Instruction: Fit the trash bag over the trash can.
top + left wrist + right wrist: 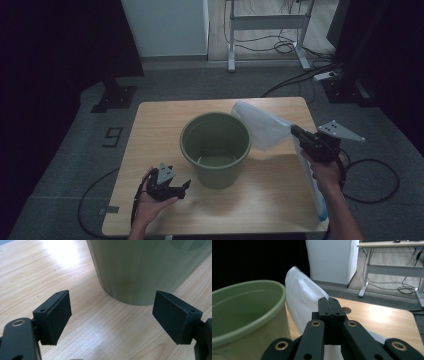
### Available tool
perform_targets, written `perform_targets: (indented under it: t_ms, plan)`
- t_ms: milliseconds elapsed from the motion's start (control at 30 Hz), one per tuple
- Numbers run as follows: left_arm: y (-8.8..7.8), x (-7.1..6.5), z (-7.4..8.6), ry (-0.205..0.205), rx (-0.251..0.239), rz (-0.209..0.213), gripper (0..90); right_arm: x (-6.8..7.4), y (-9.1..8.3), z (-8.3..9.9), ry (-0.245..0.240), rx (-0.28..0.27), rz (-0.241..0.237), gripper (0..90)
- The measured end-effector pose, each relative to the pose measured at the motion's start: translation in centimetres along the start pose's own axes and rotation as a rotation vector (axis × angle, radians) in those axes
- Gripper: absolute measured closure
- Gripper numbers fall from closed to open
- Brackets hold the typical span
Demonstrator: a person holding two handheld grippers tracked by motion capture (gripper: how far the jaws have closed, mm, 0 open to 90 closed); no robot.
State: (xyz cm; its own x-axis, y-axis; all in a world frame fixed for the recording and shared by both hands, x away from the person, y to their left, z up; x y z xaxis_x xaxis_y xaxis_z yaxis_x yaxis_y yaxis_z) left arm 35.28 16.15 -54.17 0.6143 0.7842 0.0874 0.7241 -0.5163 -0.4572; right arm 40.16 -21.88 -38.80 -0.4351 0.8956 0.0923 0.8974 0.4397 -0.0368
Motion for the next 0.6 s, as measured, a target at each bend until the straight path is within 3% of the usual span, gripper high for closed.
perform_targets:
  t_ms: [133,367,600]
  plan:
    - [0.1,0.0,0.1,-0.002,0.003,0.003,15.4,0.3,-0.2,-1.2,-0.014,-0.039,0.024,89.5]
    - [0.2,-0.1,0.2,-0.008,0.003,0.003,15.3,1.0,-0.3,-3.2,-0.010,-0.083,0.012,89.5]
    - [0.1,-0.1,0.1,-0.008,-0.002,0.003,15.3,1.9,-0.9,-6.3,-0.031,-0.132,-0.007,89.5]
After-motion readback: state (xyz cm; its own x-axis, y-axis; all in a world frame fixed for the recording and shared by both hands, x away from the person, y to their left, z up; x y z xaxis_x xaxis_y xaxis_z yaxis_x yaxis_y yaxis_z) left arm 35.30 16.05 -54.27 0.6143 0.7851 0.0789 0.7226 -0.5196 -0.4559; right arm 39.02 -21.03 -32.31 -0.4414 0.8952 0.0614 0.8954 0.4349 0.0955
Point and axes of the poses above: each handheld gripper's, and its own axes: y roughly forward along the jaws, z roughly out of its underside, x roughly to its left, the point moved 9 cm from there along y, roughly forward along the jaws, and after that the axes turned 12 degrees about -x, right-handed, at the moved point
